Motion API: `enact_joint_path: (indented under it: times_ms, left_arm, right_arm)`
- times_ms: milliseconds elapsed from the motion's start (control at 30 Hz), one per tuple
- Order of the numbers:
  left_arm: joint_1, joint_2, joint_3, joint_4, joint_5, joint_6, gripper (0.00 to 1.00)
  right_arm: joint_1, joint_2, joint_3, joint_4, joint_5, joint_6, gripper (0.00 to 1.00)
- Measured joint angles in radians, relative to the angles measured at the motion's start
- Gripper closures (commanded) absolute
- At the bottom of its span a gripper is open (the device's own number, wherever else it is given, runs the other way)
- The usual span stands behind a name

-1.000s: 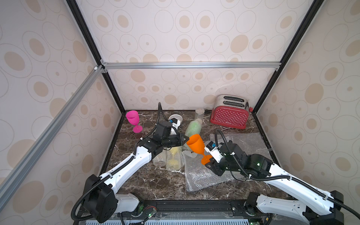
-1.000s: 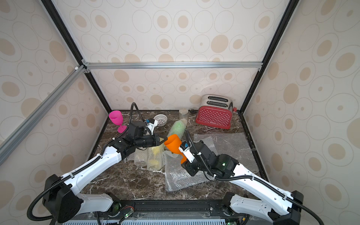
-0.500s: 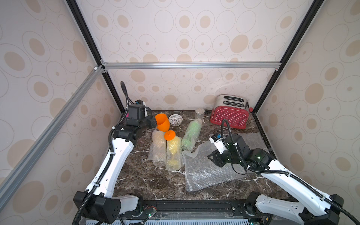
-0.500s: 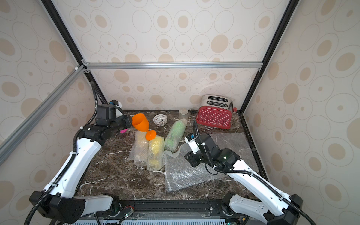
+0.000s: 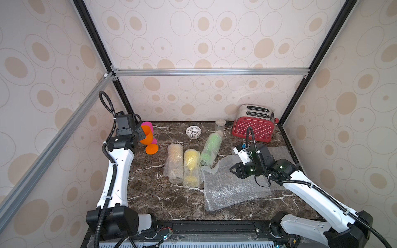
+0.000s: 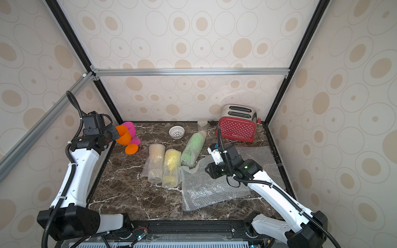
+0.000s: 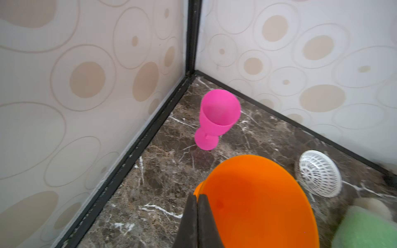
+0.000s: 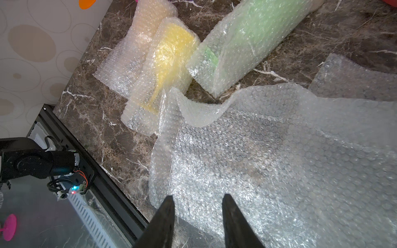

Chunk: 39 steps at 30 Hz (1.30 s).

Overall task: Unpack wine glasses from bubble wrap
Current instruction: Place the wine glass at the center of the board.

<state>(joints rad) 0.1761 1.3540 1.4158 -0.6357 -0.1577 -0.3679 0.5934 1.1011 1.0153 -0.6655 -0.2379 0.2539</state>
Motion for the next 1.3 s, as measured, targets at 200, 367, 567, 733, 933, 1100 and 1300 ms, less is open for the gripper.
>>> enact_joint_path:
  times_ms: [200,367,567,733,933,1100,1300]
  left_arm:
    - [0.095,0.074,-0.138,0.114,0.008,0.024,1.00]
    - [0.116,0.118,-0.221,0.193,0.025,0.037,1.00]
    - [0.116,0.117,-0.282,0.307,0.040,0.051,1.00]
    - [0.116,0.117,-0.299,0.355,0.032,0.071,1.00]
    - [0.116,0.117,-0.327,0.370,0.034,0.083,0.80]
    - [0.116,0.117,-0.319,0.352,0.033,0.099,0.60]
    - [0.117,0.113,-0.241,0.296,0.037,0.109,0.37]
  right_arm:
    - [-0.019,0.036,0.000,0.000,-0.018,0.007,0.61]
    - [-0.025,0.045,0.000,0.000,-0.021,0.016,0.61]
    - [-0.027,0.045,0.000,0.000,-0.020,0.027,0.61]
    - [-0.028,0.060,0.000,0.000,-0.021,0.031,0.61]
    - [-0.031,0.084,0.001,0.000,-0.021,0.034,0.61]
    - [-0.032,0.109,0.020,0.000,-0.022,0.037,0.61]
    - [-0.033,0.127,0.027,-0.008,-0.003,0.062,0.59]
